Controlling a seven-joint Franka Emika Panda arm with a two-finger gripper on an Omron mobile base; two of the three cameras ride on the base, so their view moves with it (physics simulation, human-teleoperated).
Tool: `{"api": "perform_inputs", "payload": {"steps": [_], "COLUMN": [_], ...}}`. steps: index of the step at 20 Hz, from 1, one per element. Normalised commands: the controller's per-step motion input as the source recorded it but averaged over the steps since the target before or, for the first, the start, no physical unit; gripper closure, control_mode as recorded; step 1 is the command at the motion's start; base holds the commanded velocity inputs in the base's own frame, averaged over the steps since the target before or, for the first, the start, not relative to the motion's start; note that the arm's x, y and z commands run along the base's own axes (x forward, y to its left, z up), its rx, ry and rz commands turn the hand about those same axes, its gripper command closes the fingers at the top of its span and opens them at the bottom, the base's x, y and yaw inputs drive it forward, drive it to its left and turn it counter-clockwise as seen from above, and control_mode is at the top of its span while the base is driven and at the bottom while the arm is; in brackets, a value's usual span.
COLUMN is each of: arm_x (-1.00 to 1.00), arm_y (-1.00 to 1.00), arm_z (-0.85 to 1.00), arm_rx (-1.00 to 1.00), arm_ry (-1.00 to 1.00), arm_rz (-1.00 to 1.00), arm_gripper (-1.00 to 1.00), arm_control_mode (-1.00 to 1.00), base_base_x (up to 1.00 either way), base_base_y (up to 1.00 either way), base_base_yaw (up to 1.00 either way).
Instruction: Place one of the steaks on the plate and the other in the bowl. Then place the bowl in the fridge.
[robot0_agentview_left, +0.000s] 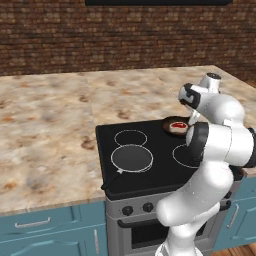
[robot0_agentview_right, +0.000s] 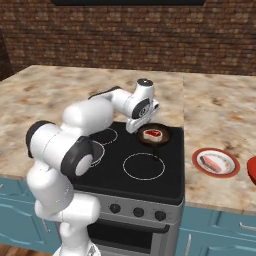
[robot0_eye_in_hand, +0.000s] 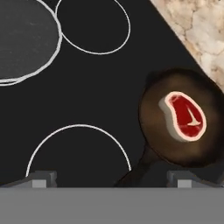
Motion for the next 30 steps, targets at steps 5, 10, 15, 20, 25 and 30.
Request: {"api": "perform_inputs", "payload": {"steps": [5, 10, 15, 20, 25, 30], "arm_x": [0.45, 0.3, 0.14, 0.14, 0.33, 0.24], "arm_y": [0.0, -0.03, -0.05, 0.04, 0.05, 0.0], "arm_z": [-0.24, -0.1, -0.12, -0.22, -0.28, -0.3], "arm_rx": [-0.07, -0.01, 0.0, -0.02, -0.04, -0.01], "arm_ry": [0.09, 0.03, 0.0, 0.0, 0.0, -0.01], "arm_rz": [0.41, 0.4, 0.29, 0.13, 0.13, 0.15], "arm_gripper": [-1.0, -1.0, -1.0, -1.0, -1.0, -1.0], "arm_control_mode": [-1.0, -1.0, -1.0, -1.0, -1.0, -1.0], "base_base_x": [0.0, 0.0, 0.0, 0.0, 0.0, 0.0], "base_base_y": [0.0, 0.0, 0.0, 0.0, 0.0, 0.0], "base_base_yaw": [0.0, 0.0, 0.0, 0.0, 0.0, 0.0]}}
